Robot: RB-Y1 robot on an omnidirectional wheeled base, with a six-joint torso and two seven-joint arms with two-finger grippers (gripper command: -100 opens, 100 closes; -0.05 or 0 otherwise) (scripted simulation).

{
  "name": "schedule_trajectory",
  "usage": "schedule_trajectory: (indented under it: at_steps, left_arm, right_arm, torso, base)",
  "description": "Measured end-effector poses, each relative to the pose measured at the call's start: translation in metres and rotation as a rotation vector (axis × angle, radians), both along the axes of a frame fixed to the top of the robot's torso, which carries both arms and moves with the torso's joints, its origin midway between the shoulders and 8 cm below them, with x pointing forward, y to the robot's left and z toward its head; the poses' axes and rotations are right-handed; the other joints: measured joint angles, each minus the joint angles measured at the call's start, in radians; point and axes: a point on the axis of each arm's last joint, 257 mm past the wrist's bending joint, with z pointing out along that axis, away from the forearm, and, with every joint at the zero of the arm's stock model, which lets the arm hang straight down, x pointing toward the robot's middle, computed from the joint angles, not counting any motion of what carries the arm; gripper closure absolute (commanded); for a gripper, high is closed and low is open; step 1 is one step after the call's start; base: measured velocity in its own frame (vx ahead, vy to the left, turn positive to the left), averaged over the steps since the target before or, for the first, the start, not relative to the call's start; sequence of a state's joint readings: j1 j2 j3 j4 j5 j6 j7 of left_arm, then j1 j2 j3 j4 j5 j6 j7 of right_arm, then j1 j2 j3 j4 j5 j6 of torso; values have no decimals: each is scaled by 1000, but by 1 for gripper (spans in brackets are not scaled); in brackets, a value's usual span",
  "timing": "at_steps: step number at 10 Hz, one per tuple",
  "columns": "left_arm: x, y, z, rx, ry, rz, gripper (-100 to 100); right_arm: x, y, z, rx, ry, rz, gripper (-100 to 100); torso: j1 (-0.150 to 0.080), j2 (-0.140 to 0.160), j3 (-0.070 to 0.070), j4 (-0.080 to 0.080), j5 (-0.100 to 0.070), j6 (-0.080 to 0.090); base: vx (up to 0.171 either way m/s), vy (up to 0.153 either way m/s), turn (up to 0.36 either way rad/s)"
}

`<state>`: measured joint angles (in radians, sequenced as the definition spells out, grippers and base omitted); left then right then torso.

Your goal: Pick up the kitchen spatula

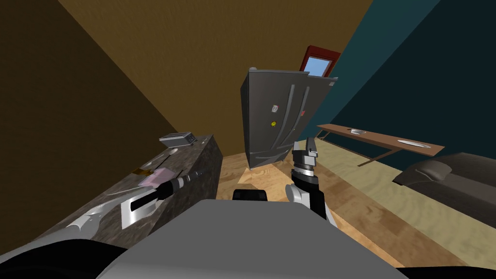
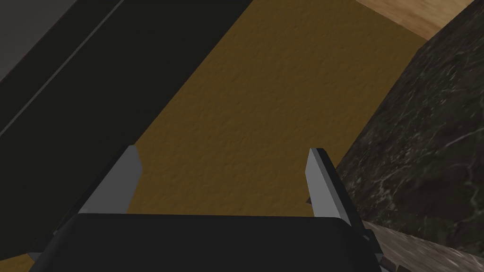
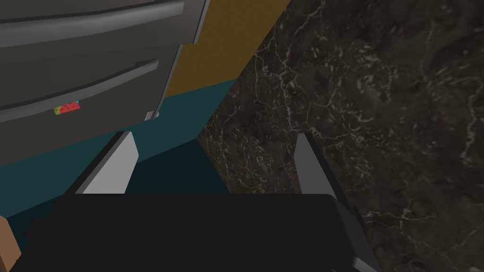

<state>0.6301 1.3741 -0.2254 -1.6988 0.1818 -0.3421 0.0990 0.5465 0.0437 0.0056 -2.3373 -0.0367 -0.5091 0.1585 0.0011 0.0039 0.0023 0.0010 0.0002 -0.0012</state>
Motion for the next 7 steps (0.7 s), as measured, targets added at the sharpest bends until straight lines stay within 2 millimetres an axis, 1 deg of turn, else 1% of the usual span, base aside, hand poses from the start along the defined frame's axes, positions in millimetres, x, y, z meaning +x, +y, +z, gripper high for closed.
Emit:
schedule_trajectory:
  at_steps: [1, 2, 4, 5, 6, 7]
  left_arm:
    - [-2, 6, 0, 17, 10, -6, -100]
    - [-12, 17, -5, 42, 41, 0, -100]
    - [-15, 30, -4, 84, 69, -7, -100]
    - [-23, 44, -6, 112, 99, -3, -100]
    - [-25, 53, -7, 138, 118, -6, -100]
    - [-31, 68, -13, 173, 151, -4, -100]
  right_arm:
    - [0, 0, 0, 0, 0, 0, 0]
    - [0, 0, 0, 0, 0, 0, 0]
    - [0, 0, 0, 0, 0, 0, 0]
    - [0, 0, 0, 0, 0, 0, 0]
    - [0, 0, 0, 0, 0, 0, 0]
    - [0, 0, 0, 0, 0, 0, 0]
  torso:
    - [-1, -1, 0, 0, 0, 0]
    - [0, 0, 0, 0, 0, 0]
    - [-1, -1, -1, 0, 0, 0]
    - [0, -1, -1, 0, 0, 0]
    - [0, -1, 0, 0, 0, 0]
    - [0, 0, 0, 0, 0, 0]
  base:
    - [-22, 26, -64]
    - [-26, 29, -30]
    - [-15, 19, -21]
    - [-24, 26, -36]
    - [-34, 31, -46]
    - [-29, 33, -25]
